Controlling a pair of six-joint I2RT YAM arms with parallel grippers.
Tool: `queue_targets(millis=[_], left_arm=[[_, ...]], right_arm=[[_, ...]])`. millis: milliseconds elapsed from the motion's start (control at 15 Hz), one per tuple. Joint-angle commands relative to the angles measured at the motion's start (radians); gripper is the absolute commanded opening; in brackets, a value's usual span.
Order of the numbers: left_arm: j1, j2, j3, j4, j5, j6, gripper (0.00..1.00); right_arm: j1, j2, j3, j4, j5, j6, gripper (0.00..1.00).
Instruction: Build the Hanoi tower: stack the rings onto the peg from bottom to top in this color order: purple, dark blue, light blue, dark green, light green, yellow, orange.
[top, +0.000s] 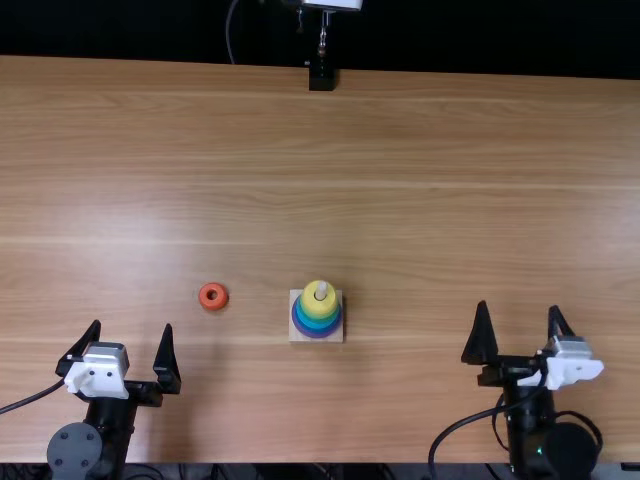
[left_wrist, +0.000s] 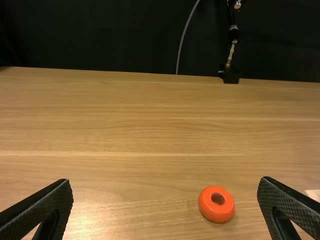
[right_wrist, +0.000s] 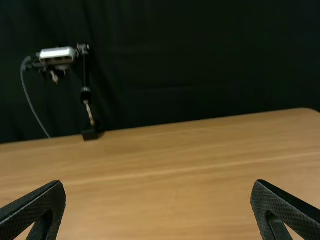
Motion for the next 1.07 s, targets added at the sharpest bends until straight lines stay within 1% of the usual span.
queue_targets(millis=[0,133,267,400,467,533,600,733,800,1000], left_arm=[[0.004,-0.012,-0.057,-0.018,0.010,0.007,1.00],[0.004,-0.012,-0.057,-0.018,0.010,0.007,1.00],[0.004,-0.012,-0.057,-0.018,0.010,0.007,1.00],[0.004,-0.012,-0.057,-0.018,0.010,0.007,1.00],[0.004,-0.012,-0.057,-0.018,0.010,0.007,1.00],[0.004,-0.012,-0.057,-0.018,0.010,0.007,1.00],[0.004,-0.012,-0.057,-0.018,0.010,0.007,1.00],[0.004,-0.012,-0.057,-0.018,0.010,0.007,1.00],[0.004,-0.012,-0.057,-0.018,0.010,0.007,1.00],[0.004,-0.012,-0.057,-0.018,0.010,0.007,1.00]], right_arm=[[-0.001,-0.058,-0.059,0.005,-0.006,-0.026,1.00],[-0.006,-0.113,-0.117,0.005,-0.006,-0.031,1.00],[0.002,-0.160,-0.125,-0.025,-0.006,-0.050,1.00],[0.002,-0.236,-0.125,-0.131,-0.006,-0.057,1.00],[0.004,-0.236,-0.125,-0.172,-0.002,-0.066,1.00],[0.005,-0.236,-0.125,-0.192,0.000,-0.085,1.00],[0.004,-0.236,-0.125,-0.218,0.000,-0.094,1.00],[-0.006,-0.236,-0.125,-0.336,0.000,-0.094,1.00],[-0.006,-0.236,-0.126,-0.363,0.000,-0.094,1.00],[-0.006,-0.236,-0.125,-0.369,0.000,-0.094,1.00]])
